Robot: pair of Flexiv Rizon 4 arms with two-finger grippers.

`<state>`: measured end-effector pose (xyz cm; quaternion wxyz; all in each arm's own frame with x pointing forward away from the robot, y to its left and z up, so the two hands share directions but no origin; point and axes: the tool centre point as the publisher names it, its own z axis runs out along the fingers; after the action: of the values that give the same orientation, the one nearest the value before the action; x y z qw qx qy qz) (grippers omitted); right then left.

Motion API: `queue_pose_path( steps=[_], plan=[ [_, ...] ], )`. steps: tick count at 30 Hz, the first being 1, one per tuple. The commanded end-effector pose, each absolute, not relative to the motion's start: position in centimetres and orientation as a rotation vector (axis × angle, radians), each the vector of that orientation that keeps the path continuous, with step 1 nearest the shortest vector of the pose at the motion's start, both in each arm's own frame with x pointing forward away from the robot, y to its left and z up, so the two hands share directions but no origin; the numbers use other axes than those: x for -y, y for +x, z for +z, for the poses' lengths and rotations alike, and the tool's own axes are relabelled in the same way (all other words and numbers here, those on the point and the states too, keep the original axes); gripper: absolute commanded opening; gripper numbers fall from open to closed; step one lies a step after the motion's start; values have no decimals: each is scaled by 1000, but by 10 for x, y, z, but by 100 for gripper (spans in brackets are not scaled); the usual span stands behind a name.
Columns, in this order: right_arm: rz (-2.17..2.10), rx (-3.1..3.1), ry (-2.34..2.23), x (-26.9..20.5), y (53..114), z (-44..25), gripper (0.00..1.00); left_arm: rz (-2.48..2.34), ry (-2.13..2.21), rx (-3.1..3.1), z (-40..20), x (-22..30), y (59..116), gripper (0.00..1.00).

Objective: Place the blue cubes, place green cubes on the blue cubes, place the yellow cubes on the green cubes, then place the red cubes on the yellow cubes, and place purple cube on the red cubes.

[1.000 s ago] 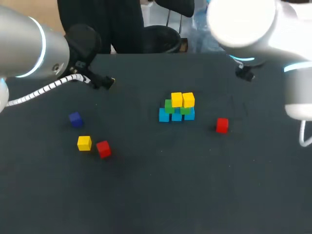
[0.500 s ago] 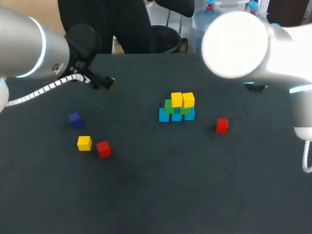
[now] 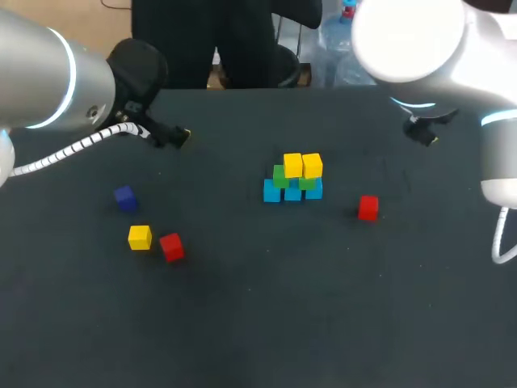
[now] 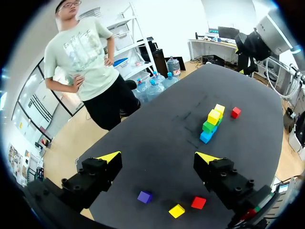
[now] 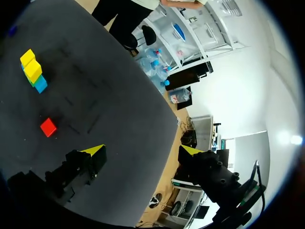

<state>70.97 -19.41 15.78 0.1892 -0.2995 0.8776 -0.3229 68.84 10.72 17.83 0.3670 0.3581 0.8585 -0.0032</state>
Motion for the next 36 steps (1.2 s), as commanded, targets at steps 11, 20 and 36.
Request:
queue_pose_path(
  steps=[11,20,36],
  plan=[
    [-907,-2464,-841,195,709,157,100,225,1131,-2269,208,-127,672,100],
    [-907,-2464,-841,195,709,157,100,409,1441,-2297,203,-151,634,100],
    [-907,-2464,-841,195,709,157,100,346,1273,-2509,148,-155,598,100]
  ],
)
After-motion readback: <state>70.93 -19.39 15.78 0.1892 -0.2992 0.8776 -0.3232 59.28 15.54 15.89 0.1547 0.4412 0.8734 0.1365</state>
